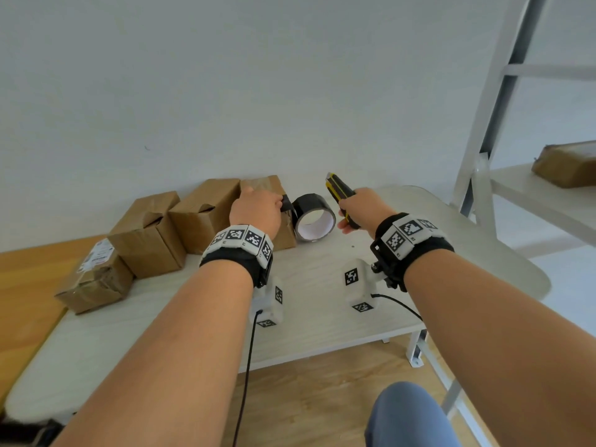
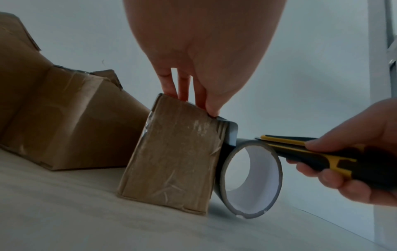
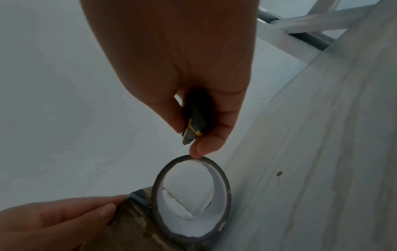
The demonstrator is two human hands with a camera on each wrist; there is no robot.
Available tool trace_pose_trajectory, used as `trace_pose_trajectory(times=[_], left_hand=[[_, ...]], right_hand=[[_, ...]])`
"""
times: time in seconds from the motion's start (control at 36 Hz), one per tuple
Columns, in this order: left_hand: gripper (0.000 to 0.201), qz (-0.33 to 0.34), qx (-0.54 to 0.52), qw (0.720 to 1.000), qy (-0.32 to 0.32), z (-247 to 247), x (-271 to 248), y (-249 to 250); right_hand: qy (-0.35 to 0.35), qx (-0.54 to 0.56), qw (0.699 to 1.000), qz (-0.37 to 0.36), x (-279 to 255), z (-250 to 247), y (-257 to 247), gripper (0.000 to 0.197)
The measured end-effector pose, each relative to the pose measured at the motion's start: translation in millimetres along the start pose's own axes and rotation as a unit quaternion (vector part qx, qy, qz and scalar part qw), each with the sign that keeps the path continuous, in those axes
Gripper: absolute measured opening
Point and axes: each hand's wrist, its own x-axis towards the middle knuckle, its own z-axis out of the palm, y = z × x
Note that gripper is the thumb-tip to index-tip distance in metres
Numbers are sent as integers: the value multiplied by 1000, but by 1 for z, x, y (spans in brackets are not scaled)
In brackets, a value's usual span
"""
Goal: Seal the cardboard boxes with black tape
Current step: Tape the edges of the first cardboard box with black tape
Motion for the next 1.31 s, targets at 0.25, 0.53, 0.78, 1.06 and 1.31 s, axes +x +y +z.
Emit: trace_pose_trajectory(times=[0.25,0.53,0.78,1.06,1.31], left_hand=[[32,9,2,1000,-14,-1,0,-1],[33,8,-15,1000,-25,-7,-1,2],[32,14,-3,999,-41,-13,-4,5],[35,19,45,998,-37,-9,-5,10],[29,-5,9,998,-58,-17,-10,14]], right_hand=[[27,-15,999,-44,-2,12,-6,26],[61,-6,996,-61,-7,9,0,29],[54,-20,996,-61,-15,9,0,34],[-32,5,997,-71,-35,13,-15,47],[-23,-90,988,-120,-46,18,-19,38]])
